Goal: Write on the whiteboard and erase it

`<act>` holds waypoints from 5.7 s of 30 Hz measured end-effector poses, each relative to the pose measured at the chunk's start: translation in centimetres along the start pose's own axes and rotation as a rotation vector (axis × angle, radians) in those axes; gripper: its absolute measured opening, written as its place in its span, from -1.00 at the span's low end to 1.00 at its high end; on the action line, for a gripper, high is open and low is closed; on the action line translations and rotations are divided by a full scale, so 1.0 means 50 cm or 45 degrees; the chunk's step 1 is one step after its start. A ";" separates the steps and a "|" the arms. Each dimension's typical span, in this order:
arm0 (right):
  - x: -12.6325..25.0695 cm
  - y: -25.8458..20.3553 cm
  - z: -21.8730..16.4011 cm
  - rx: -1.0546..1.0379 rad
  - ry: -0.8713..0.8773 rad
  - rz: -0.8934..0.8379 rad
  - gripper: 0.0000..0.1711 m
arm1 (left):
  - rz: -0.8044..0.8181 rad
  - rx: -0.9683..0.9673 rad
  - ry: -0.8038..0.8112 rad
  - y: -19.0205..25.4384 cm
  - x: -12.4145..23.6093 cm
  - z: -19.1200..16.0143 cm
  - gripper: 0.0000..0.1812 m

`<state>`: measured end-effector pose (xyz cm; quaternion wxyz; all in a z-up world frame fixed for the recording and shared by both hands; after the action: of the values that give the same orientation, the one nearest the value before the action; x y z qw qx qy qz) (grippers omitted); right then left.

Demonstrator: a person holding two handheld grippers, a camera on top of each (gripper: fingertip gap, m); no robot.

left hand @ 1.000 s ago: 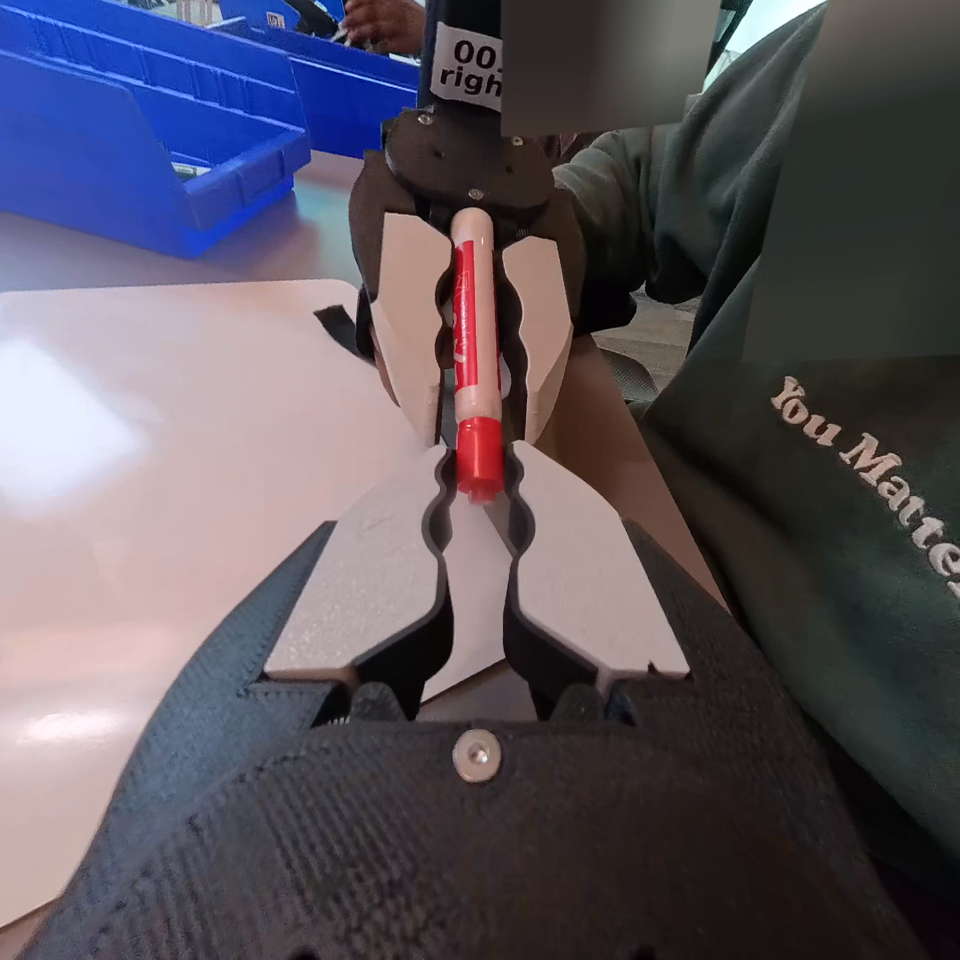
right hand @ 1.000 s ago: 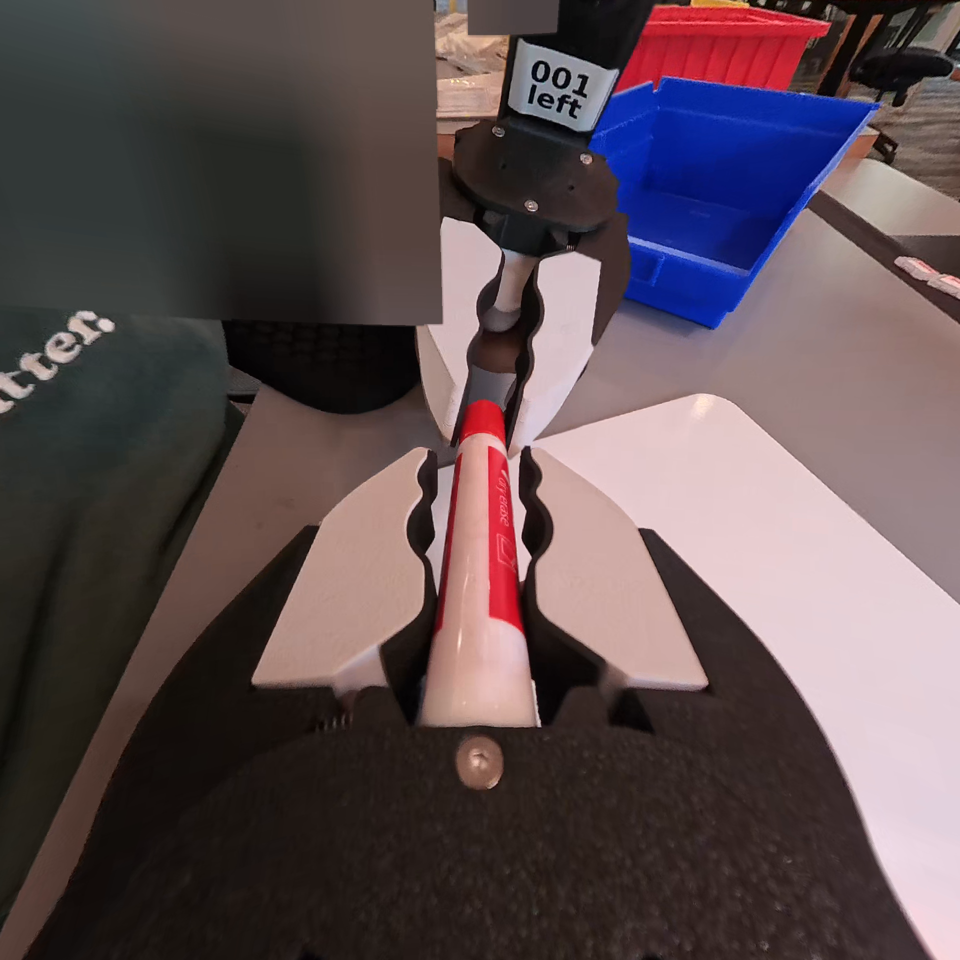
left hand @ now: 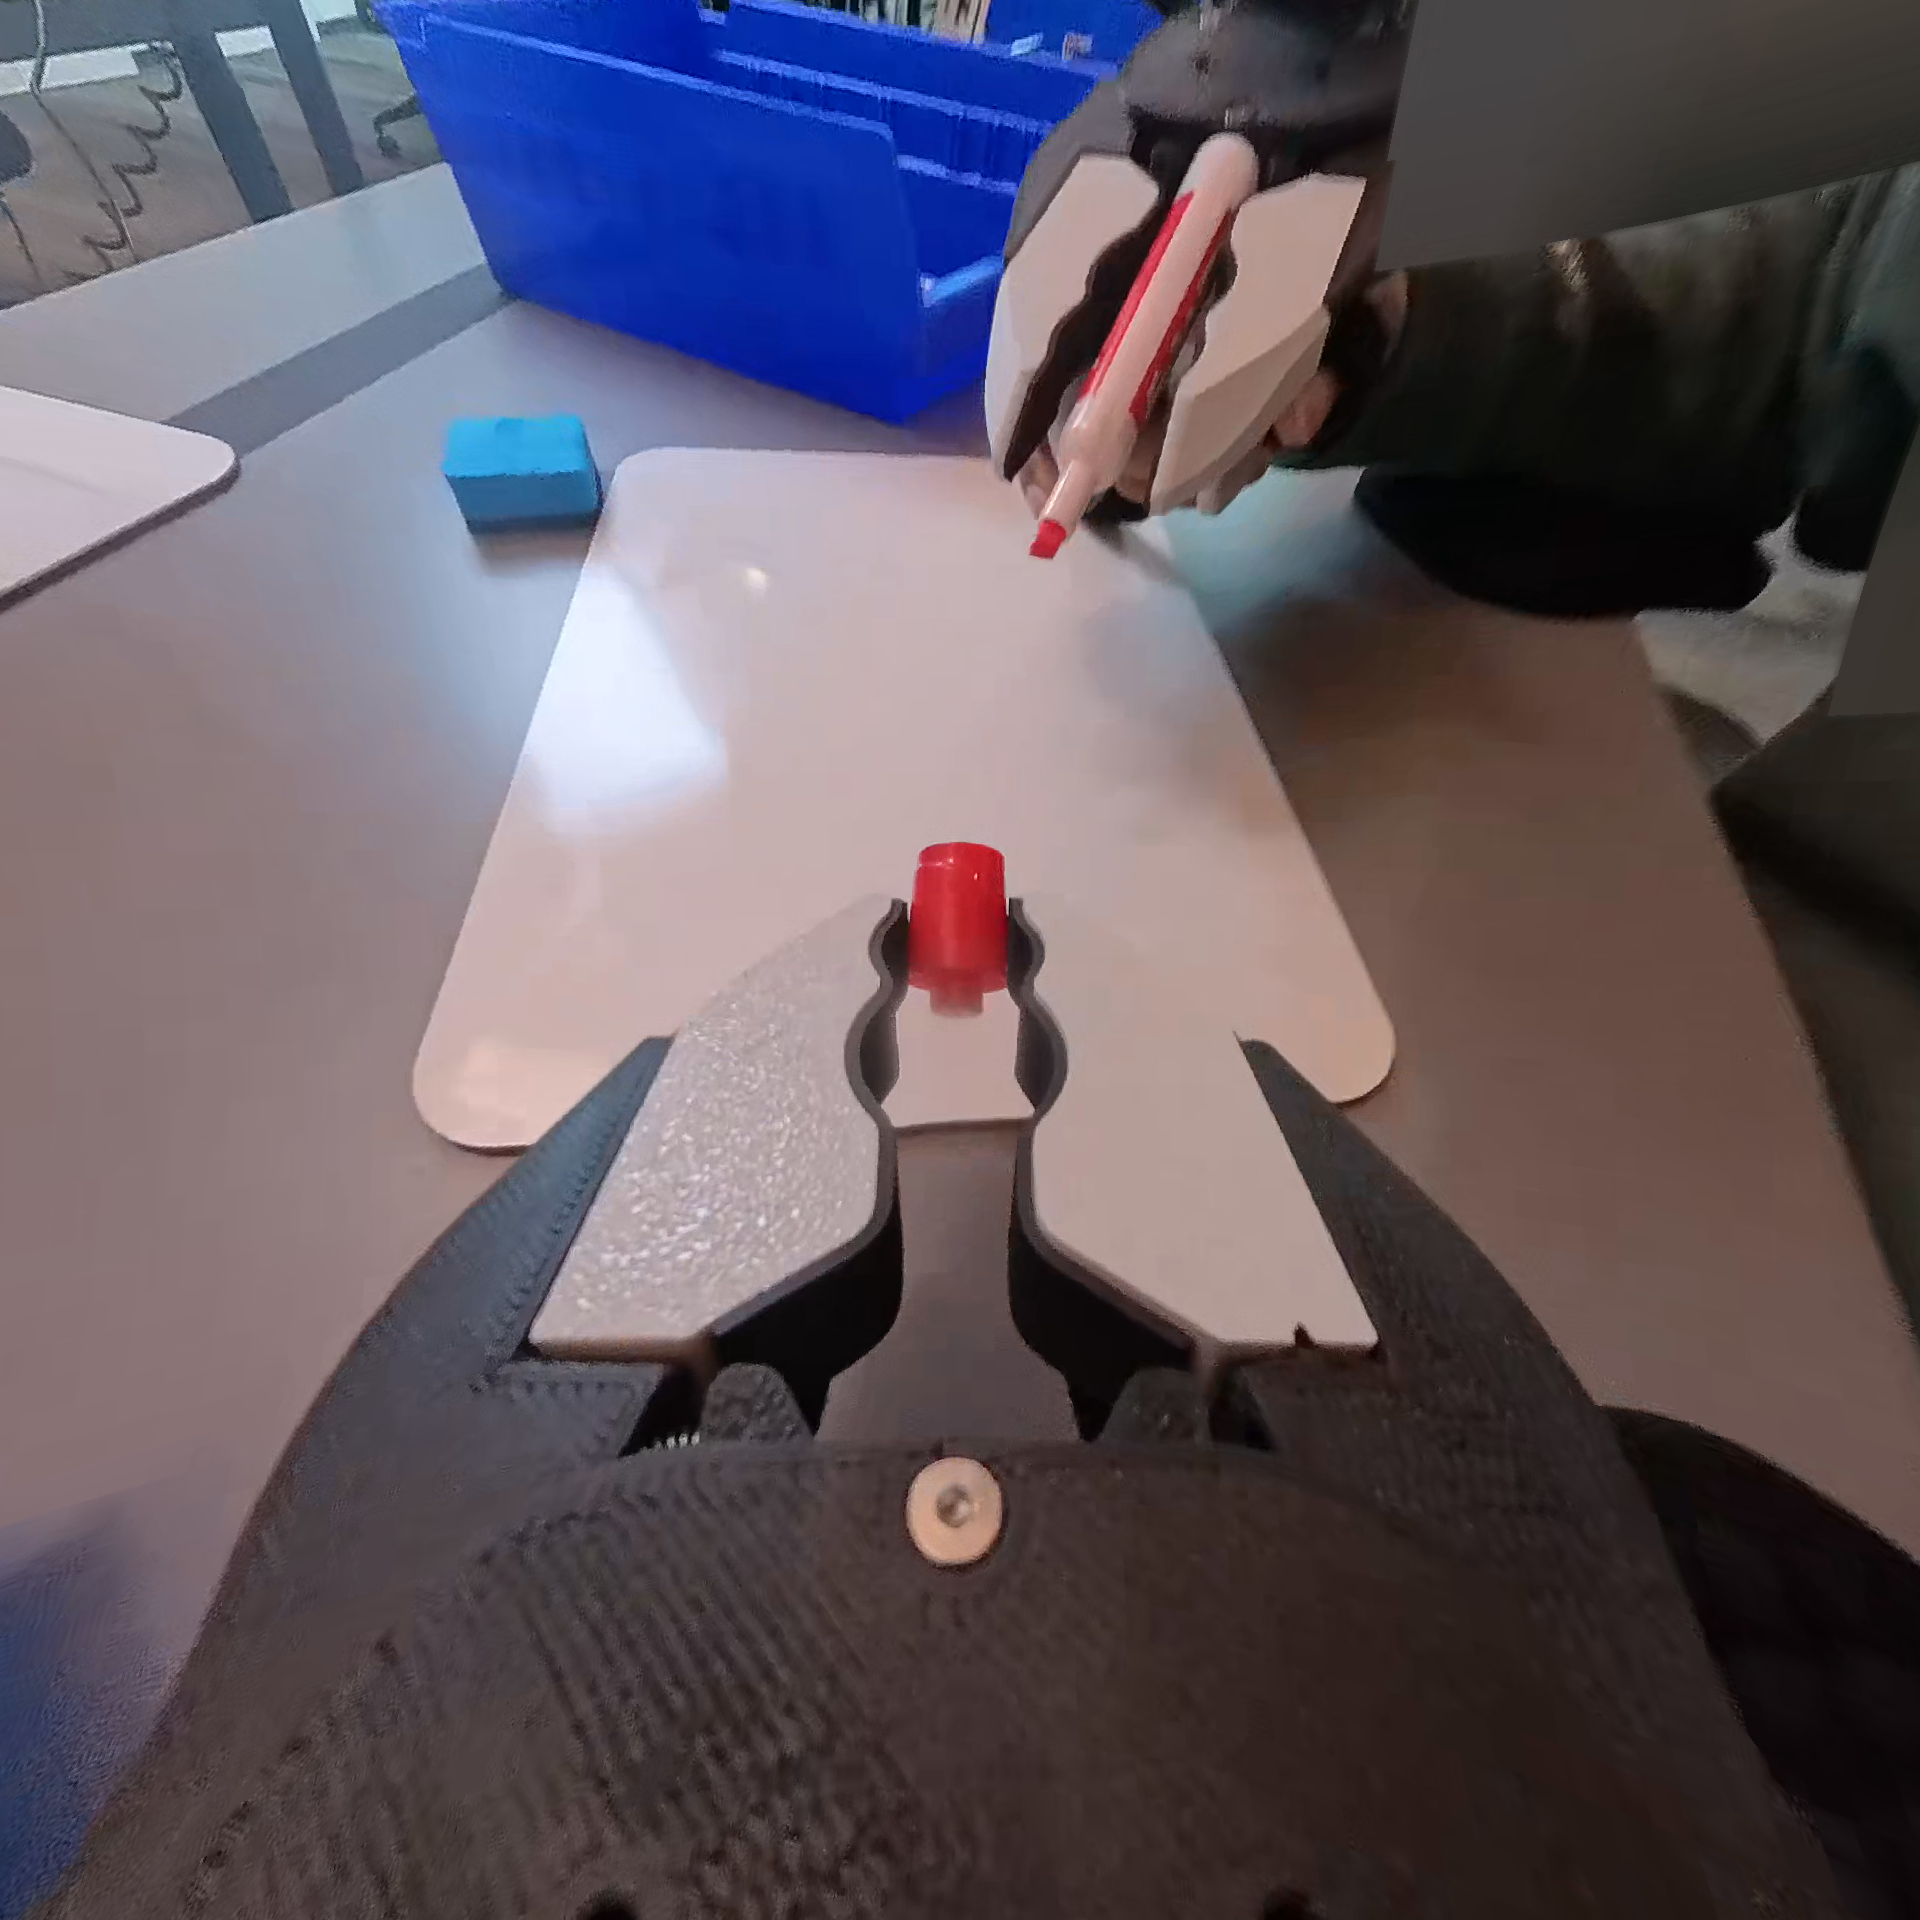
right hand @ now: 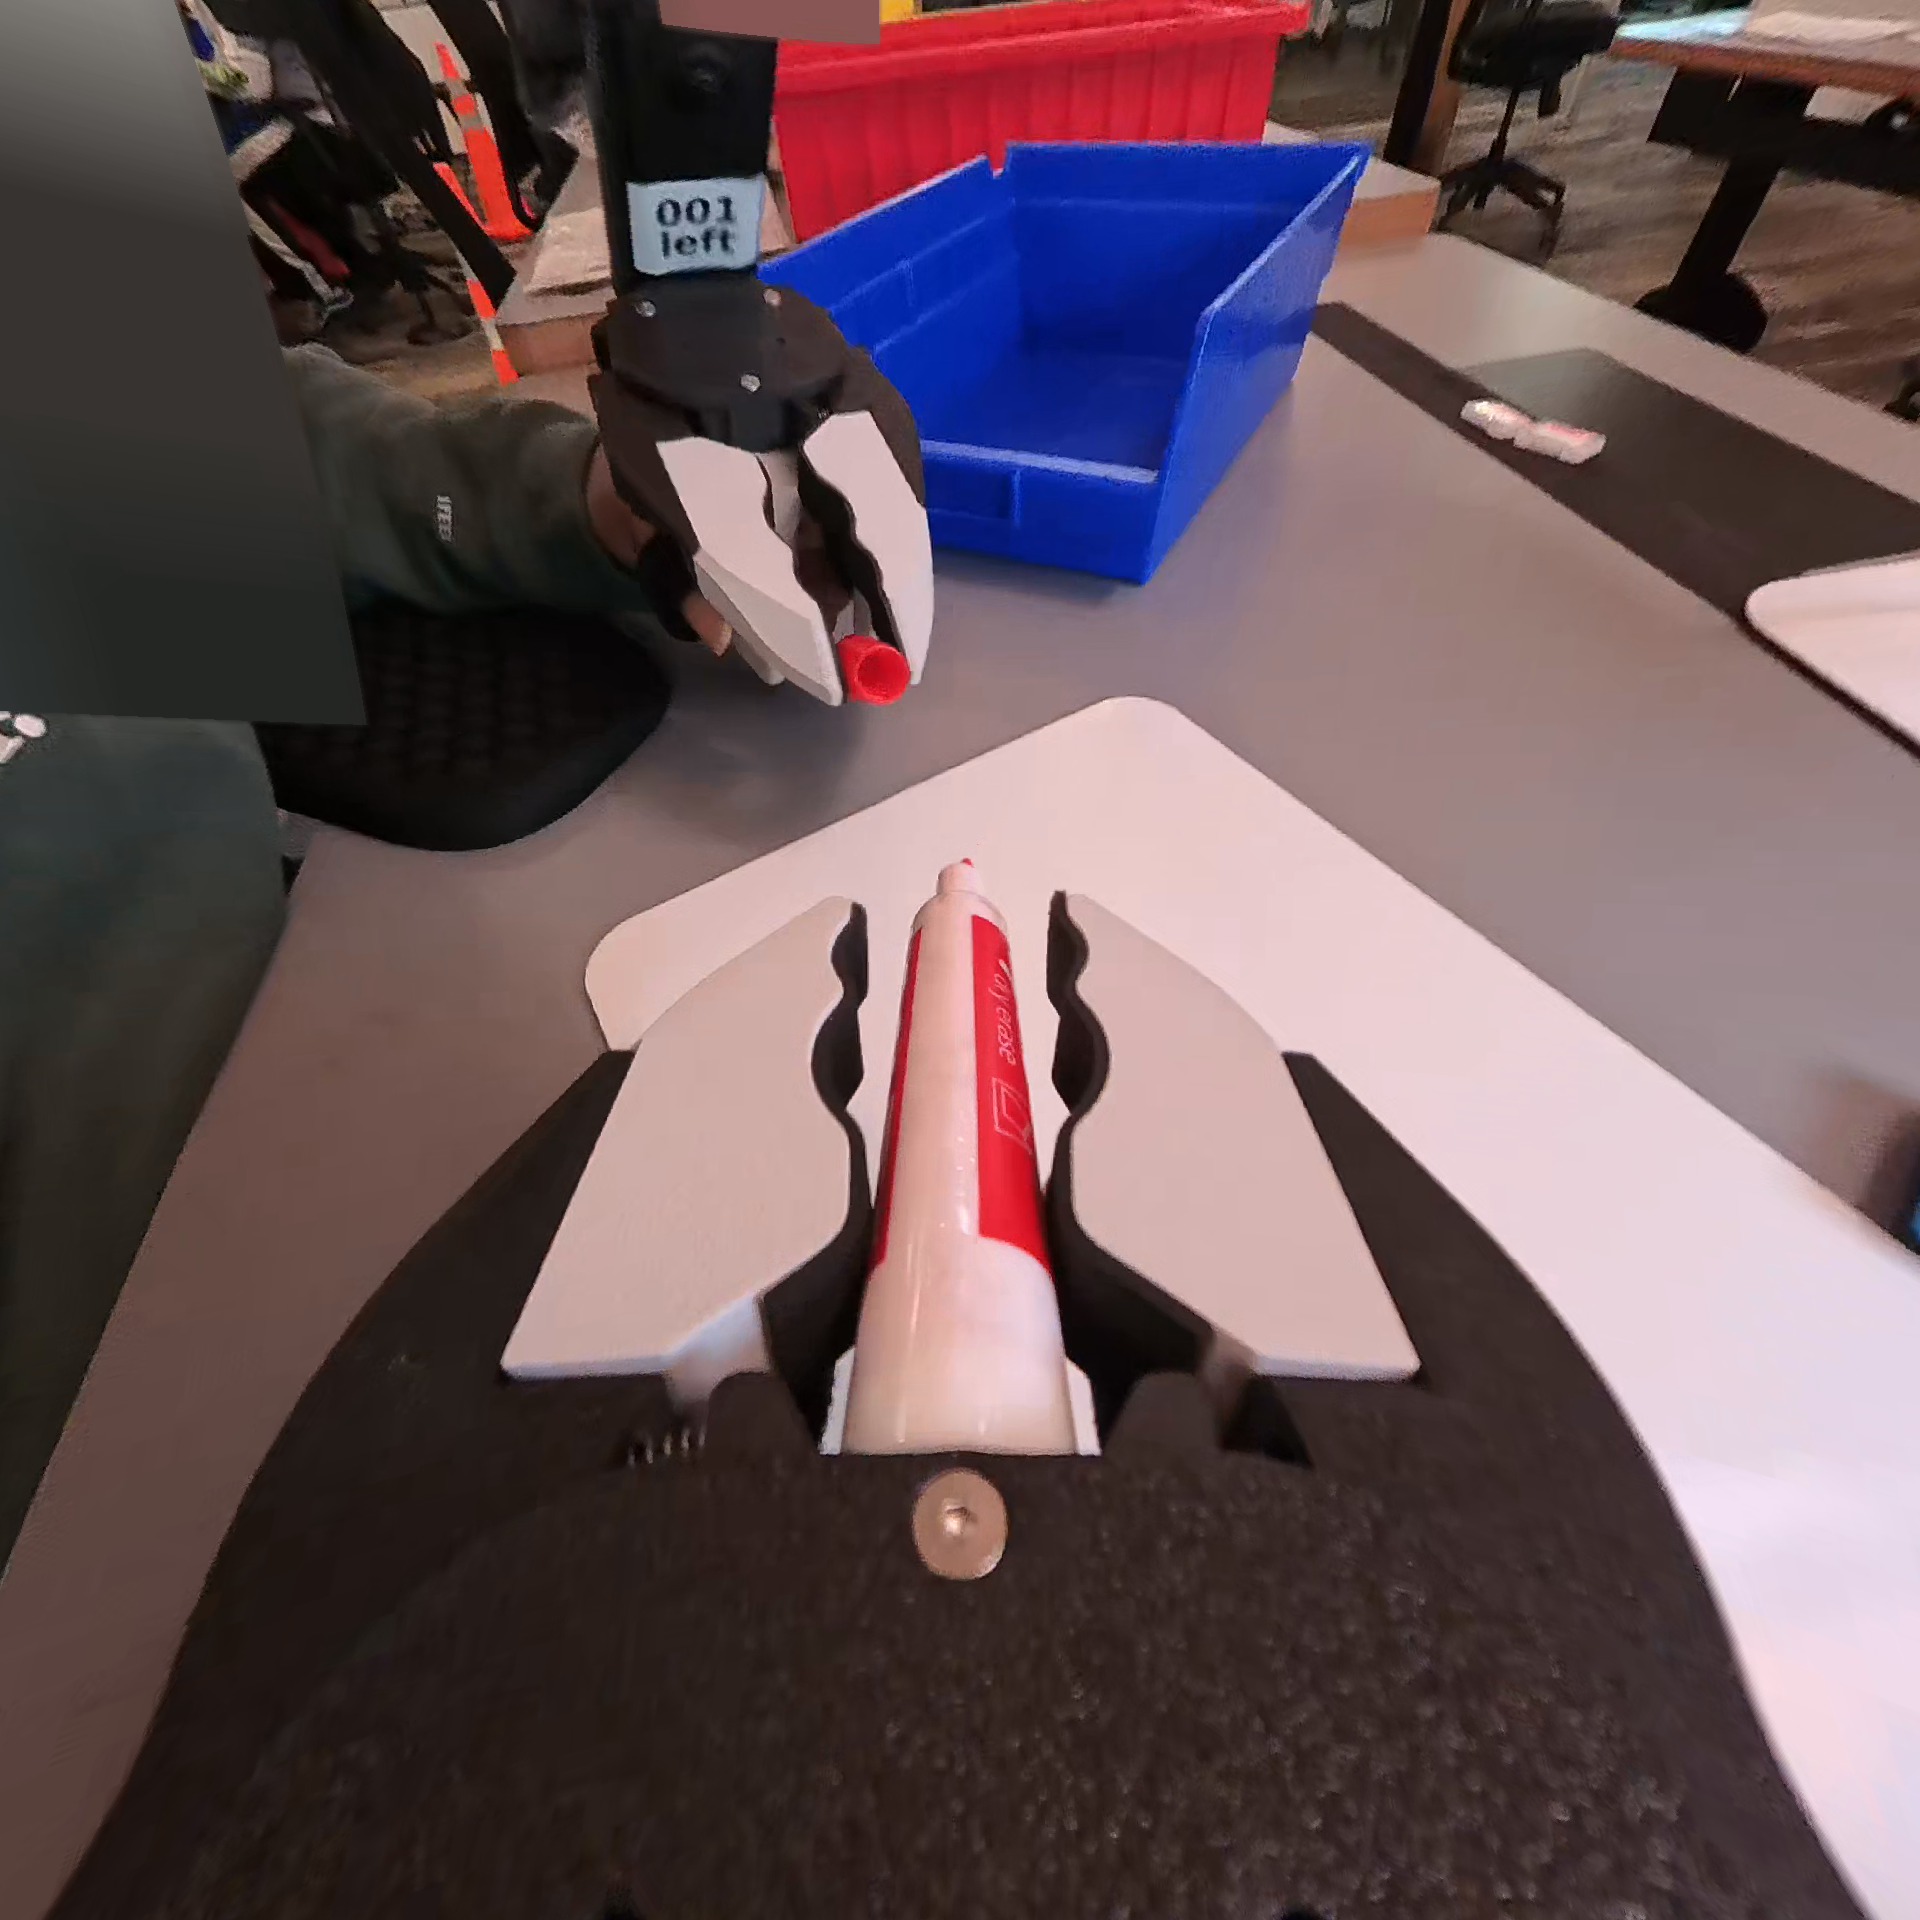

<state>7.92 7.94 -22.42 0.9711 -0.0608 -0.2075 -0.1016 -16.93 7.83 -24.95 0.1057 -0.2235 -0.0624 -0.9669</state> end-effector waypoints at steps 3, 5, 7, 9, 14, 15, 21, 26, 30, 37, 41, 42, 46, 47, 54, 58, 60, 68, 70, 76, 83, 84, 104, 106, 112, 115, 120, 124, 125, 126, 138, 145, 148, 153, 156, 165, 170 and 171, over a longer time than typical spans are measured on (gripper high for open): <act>-0.003 0.003 -0.003 -0.014 -0.011 -0.015 -0.60 | 0.028 -0.052 -0.041 -0.001 -0.003 -0.007 -0.80; -0.006 0.005 -0.006 -0.037 -0.026 -0.017 -0.60 | 0.024 -0.043 -0.030 -0.001 -0.004 -0.010 -0.80; -0.008 0.004 -0.012 -0.026 -0.030 -0.020 -0.60 | 0.014 -0.043 -0.023 0.000 -0.006 -0.013 -0.80; -0.010 0.003 -0.016 0.011 -0.050 -0.033 -0.61 | 0.010 -0.055 -0.021 0.003 -0.007 -0.016 -0.80; -0.017 0.008 -0.017 0.079 -0.181 -0.085 -0.61 | 0.015 -0.078 -0.017 0.005 -0.001 -0.019 -0.80; -0.017 0.012 -0.013 0.091 -0.202 -0.094 -0.61 | 0.021 -0.083 -0.020 0.005 0.002 -0.020 -0.80; -0.048 0.032 0.029 0.134 -0.329 -0.078 -0.60 | 0.115 -0.226 -0.127 0.002 0.015 -0.034 -0.80; -0.086 0.043 0.062 0.192 -0.373 -0.053 -0.60 | 0.166 -0.424 -0.327 0.015 0.007 -0.050 -0.80; -0.103 0.044 0.069 0.202 -0.358 -0.039 -0.60 | 0.099 -0.508 -0.387 0.040 0.002 -0.050 -0.80; -0.100 0.040 0.052 0.183 -0.347 -0.028 -0.60 | -0.038 -0.588 -0.441 0.073 -0.007 -0.057 -0.80; -0.092 0.038 0.049 0.167 -0.320 -0.023 -0.60 | -0.085 -0.627 -0.450 0.091 -0.019 -0.061 -0.80; -0.091 0.037 0.049 0.165 -0.314 -0.021 -0.60 | -0.087 -0.630 -0.447 0.094 -0.021 -0.060 -0.80; -0.091 0.035 0.048 0.166 -0.311 -0.015 -0.60 | -0.095 -0.648 -0.443 0.103 -0.027 -0.058 -0.80; -0.092 0.035 0.047 0.165 -0.322 -0.013 -0.60 | -0.097 -0.651 -0.441 0.105 -0.029 -0.058 -0.80; -0.119 0.042 0.047 0.138 -0.510 -0.015 -0.60 | -0.113 -0.679 -0.419 0.136 -0.056 -0.048 -0.80; -0.141 0.050 0.060 0.142 -0.601 -0.011 -0.60 | -0.114 -0.712 -0.409 0.157 -0.079 -0.039 -0.79; -0.153 0.054 0.067 0.136 -0.649 -0.001 -0.60 | -0.113 -0.706 -0.392 0.161 -0.083 -0.037 -0.79; -0.197 0.066 0.075 0.160 -0.824 0.070 -0.60 | -0.012 -0.644 -0.253 0.137 -0.049 -0.032 -0.80; -0.205 0.071 0.073 0.163 -0.852 0.076 -0.60 | 0.040 -0.604 -0.210 0.119 -0.035 -0.030 -0.80; -0.219 0.082 0.078 0.176 -0.909 0.069 -0.60 | 0.114 -0.497 -0.148 0.079 -0.016 -0.032 -0.80; -0.223 0.097 0.078 0.160 -0.990 0.060 -0.61 | 0.090 -0.365 -0.148 0.072 -0.002 -0.032 -0.80; -0.224 0.099 0.079 0.154 -0.999 0.061 -0.61 | 0.094 -0.353 -0.144 0.069 0.000 -0.032 -0.80; -0.216 0.124 0.076 0.051 -1.114 0.057 -0.61 | 0.151 -0.188 -0.048 0.041 0.021 -0.026 -0.80; -0.215 0.127 0.073 0.048 -1.123 0.053 -0.61 | 0.168 -0.182 -0.033 0.039 0.023 -0.024 -0.80; -0.218 0.129 0.074 0.053 -1.134 0.058 -0.61 | 0.276 -0.156 0.084 0.027 0.043 -0.012 -0.80; -0.224 0.126 0.076 0.059 -1.135 0.070 -0.61 | 0.316 -0.151 0.112 0.021 0.050 -0.008 -0.80; -0.240 0.113 0.081 0.089 -1.132 0.103 -0.61 | 0.337 -0.154 0.116 0.019 0.051 -0.009 -0.80; -0.252 0.088 0.085 0.124 -1.140 0.151 -0.61 | 0.352 -0.153 0.130 0.017 0.055 -0.007 -0.80; -0.253 0.080 0.085 0.136 -1.145 0.164 -0.61 | 0.351 -0.153 0.128 0.017 0.055 -0.007 -0.80; -0.255 0.070 0.085 0.149 -1.149 0.177 -0.61 | 0.352 -0.154 0.125 0.017 0.055 -0.007 -0.80; -0.183 -0.036 0.044 0.147 -1.223 0.262 -0.61 | 0.337 -0.151 0.095 0.017 0.050 -0.011 -0.80; -0.116 0.004 0.022 0.072 -1.307 0.126 -0.62 | 0.342 -0.148 0.088 0.018 0.049 -0.011 -0.80; -0.103 0.051 0.021 0.049 -1.318 0.045 -0.62 | 0.350 -0.148 0.095 0.018 0.051 -0.009 -0.80; -0.122 0.114 0.035 0.054 -1.301 -0.019 -0.62 | 0.358 -0.144 0.096 0.016 0.053 -0.008 -0.80; -0.152 0.136 0.049 0.078 -1.281 -0.017 -0.62 | 0.353 -0.145 0.095 0.017 0.053 -0.008 -0.80; -0.210 0.131 0.083 0.105 -1.162 0.106 -0.62 | 0.338 -0.150 0.084 0.019 0.051 -0.009 -0.80; -0.134 0.157 0.074 0.027 -1.118 0.022 -0.62 | 0.326 -0.143 0.072 0.018 0.047 -0.013 -0.80; -0.122 0.159 0.067 0.013 -1.117 0.008 -0.62 | 0.324 -0.141 0.068 0.017 0.046 -0.014 -0.80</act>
<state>2.93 17.25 -22.53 0.7916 -0.0940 -0.6007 -0.0619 -19.03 6.47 -24.51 0.2165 -0.2092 0.0225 -0.9533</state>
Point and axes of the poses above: each gripper's, where its closed fingertips meet, x back along the fingers, z out of its top, y = z × x across the jaws, the point moved 8 cm from there along x, back along the fingers, and after that the axes turned 5 degrees about -y, right-handed, at the moved point
